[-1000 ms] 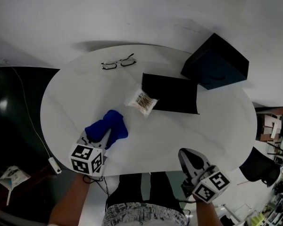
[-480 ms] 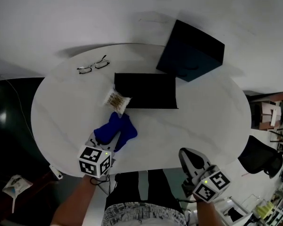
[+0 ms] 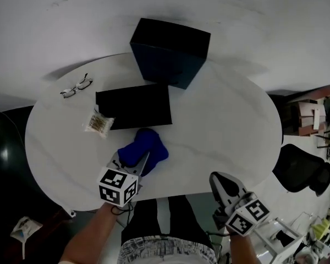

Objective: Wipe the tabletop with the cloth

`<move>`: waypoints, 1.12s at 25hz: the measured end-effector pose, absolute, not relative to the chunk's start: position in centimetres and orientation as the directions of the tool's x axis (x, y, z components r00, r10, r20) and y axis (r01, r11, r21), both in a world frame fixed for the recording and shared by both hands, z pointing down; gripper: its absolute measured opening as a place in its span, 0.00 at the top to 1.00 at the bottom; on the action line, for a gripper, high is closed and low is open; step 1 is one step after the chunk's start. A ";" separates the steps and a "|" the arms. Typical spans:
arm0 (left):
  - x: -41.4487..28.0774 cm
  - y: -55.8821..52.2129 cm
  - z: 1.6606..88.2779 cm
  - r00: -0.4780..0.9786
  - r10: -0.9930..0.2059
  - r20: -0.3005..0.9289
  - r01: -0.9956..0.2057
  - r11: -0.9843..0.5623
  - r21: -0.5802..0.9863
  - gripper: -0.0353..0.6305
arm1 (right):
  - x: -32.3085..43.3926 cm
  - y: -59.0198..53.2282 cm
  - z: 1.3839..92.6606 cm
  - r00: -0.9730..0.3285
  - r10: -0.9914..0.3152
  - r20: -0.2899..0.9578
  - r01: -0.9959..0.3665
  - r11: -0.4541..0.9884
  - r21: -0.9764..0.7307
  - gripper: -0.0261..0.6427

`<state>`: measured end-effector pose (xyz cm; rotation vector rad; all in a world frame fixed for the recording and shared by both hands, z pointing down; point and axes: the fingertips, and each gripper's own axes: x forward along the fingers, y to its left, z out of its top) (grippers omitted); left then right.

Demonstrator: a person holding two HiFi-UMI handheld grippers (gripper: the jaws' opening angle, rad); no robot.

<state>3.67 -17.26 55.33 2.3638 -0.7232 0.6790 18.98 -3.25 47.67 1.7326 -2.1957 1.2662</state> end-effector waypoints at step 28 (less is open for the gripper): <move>19.4 -12.9 54.0 0.831 -0.148 0.536 -0.463 -0.719 0.519 0.76 | 27.8 1.8 49.0 -0.275 -0.818 0.505 -0.813 -0.083 -0.577 0.95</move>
